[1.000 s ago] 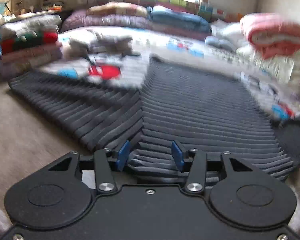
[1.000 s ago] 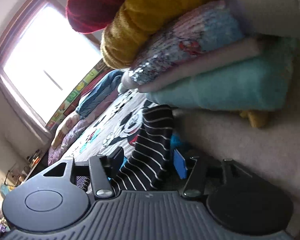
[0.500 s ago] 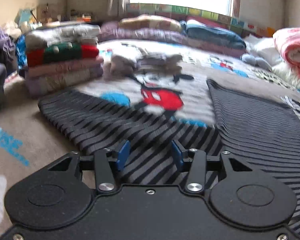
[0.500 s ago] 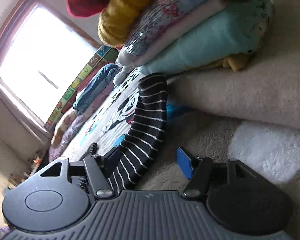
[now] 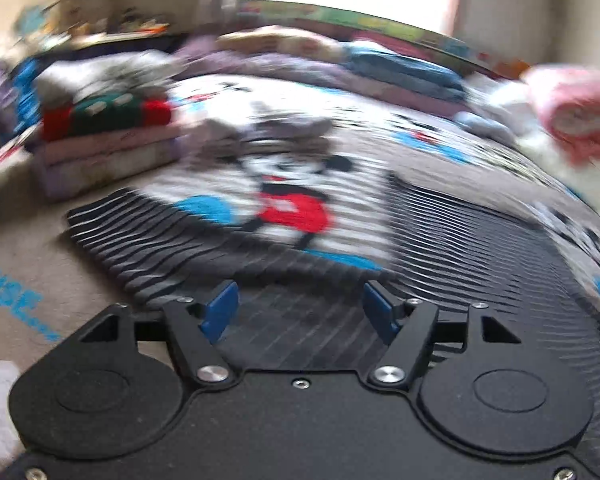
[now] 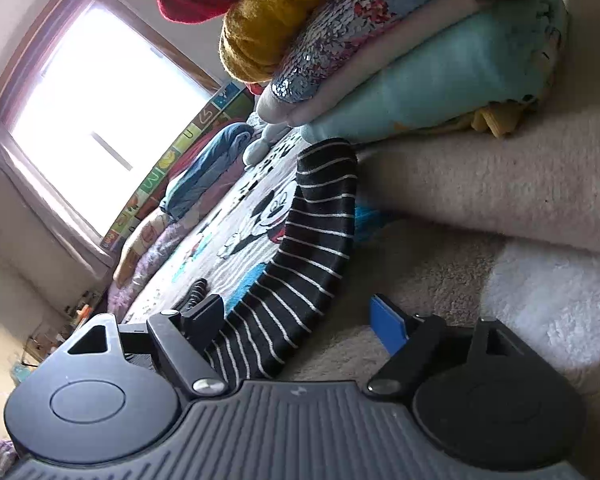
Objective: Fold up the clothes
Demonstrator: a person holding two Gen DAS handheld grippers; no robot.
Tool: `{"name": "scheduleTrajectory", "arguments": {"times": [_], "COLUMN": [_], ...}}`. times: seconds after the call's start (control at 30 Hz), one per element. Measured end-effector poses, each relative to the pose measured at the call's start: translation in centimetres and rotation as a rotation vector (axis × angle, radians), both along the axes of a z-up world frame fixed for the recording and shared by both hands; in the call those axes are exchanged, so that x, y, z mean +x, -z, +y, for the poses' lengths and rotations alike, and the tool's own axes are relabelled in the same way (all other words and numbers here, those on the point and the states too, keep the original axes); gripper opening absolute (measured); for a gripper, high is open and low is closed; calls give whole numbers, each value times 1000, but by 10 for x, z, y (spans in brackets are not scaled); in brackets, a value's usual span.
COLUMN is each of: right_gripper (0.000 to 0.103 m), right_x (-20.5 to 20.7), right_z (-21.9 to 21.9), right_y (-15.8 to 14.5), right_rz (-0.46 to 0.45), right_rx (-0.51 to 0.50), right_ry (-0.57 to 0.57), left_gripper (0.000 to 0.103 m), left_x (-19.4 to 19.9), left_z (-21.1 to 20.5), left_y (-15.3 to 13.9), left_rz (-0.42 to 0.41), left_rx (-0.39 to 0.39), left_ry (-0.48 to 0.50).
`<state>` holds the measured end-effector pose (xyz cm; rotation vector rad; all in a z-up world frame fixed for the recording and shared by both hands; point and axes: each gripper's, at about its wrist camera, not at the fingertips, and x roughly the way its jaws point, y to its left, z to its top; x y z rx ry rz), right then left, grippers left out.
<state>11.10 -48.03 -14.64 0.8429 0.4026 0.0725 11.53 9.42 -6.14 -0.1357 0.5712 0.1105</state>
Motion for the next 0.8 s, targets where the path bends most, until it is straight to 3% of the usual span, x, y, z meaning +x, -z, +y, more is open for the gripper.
{"name": "scheduleTrajectory", "arguments": {"times": [0.1, 0.2, 0.4, 0.63, 0.8], "right_gripper": [80, 79, 76, 78, 89], "right_x": [2, -2, -17, -46, -61], "right_z": [-1, -8, -25, -42, -49], "right_y": [-1, 1, 1, 9, 11], "right_rz": [-17, -42, -72, -100, -146], "right_rx": [47, 111, 191, 321, 398], "right_ry": [-10, -14, -8, 4, 27], "left_gripper": [70, 70, 70, 68, 62], "left_x": [-6, -12, -22, -33, -23], "left_z": [-56, -128, -253, -355, -399], "left_y": [-2, 2, 31, 67, 74], "left_rz": [-7, -27, -33, -66, -90], "left_rx": [40, 138, 297, 525, 615], "left_ry": [140, 312, 594, 735, 745]}}
